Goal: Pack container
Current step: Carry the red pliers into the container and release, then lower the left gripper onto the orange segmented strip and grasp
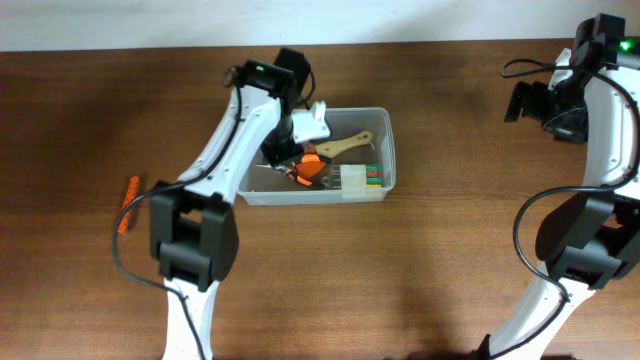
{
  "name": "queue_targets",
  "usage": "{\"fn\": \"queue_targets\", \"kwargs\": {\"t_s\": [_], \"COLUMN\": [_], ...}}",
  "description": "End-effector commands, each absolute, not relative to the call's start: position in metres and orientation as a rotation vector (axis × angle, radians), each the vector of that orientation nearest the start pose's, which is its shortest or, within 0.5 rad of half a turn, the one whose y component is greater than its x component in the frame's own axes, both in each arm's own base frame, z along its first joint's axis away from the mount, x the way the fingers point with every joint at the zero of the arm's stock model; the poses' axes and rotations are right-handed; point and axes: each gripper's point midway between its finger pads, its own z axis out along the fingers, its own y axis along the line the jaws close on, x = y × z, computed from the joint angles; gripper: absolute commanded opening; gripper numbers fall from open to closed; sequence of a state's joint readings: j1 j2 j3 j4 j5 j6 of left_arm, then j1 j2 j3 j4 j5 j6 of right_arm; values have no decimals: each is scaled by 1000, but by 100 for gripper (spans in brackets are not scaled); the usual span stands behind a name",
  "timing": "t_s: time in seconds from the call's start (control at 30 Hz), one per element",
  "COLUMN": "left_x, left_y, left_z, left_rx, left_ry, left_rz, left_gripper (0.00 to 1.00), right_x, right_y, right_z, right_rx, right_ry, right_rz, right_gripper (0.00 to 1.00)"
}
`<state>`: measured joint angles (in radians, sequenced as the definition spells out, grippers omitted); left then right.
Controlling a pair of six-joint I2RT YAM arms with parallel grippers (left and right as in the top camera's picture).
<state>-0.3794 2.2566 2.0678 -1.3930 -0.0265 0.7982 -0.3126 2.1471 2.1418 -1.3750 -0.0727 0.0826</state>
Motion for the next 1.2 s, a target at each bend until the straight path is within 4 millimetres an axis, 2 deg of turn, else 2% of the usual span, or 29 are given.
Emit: {"fn": "queue_targets", "kwargs": {"t_s": [0.0,0.13,0.17,0.2,0.23,0.27,0.33,0.43,0.47,0.5,0.6,0.67,0.73,0.77,0.87,1.03,1.07,1.17], "left_x": [397,398,398,397,398,398,402,413,420,423,426,424,418,414,403,392,389,384], "left_y": [-154,-155,-155,-155,-155,-155,-157,-161,-162,-161,-152,-138,-117,-99,-42,52,76,107], "left_z": [74,70,70,71,73,76,87,120,150,170,221,247,262,265,257,217,199,165], "left_rx": [1841,1837,1836,1837,1834,1830,1809,1713,1616,1544,1368,1258,1175,1111,862,431,340,202], "left_ry": [2641,2645,2645,2645,2641,2634,2609,2558,2526,2512,2470,2461,2487,2533,2725,2949,2983,3013], "left_rz": [4,-20,-19,-19,-17,-15,-8,27,49,59,79,93,109,121,114,98,80,21], "left_gripper": [2,2,12,27,38,42,42,45,46,46,46,55,57,57,57,57,61,62], "right_x": [438,438,438,438,438,438,438,438,438,438,438,438,438,438,438,438,438,438], "right_y": [-125,-125,-125,-125,-125,-125,-125,-125,-125,-125,-125,-125,-125,-125,-125,-125,-125,-125], "right_z": [150,150,150,150,150,150,150,150,150,150,150,150,150,150,150,150,150,150], "right_rx": [579,579,579,579,579,579,579,579,579,579,579,579,579,579,579,579,579,579], "right_ry": [2890,2890,2890,2890,2890,2890,2890,2890,2890,2890,2890,2890,2890,2890,2890,2889,2889,2889], "right_rz": [86,86,86,85,86,85,85,85,85,86,86,86,86,86,86,86,86,85], "right_gripper": [98,98,99,98,98,98,98,98,99,98,98,98,99,98,98,98,98,98]}}
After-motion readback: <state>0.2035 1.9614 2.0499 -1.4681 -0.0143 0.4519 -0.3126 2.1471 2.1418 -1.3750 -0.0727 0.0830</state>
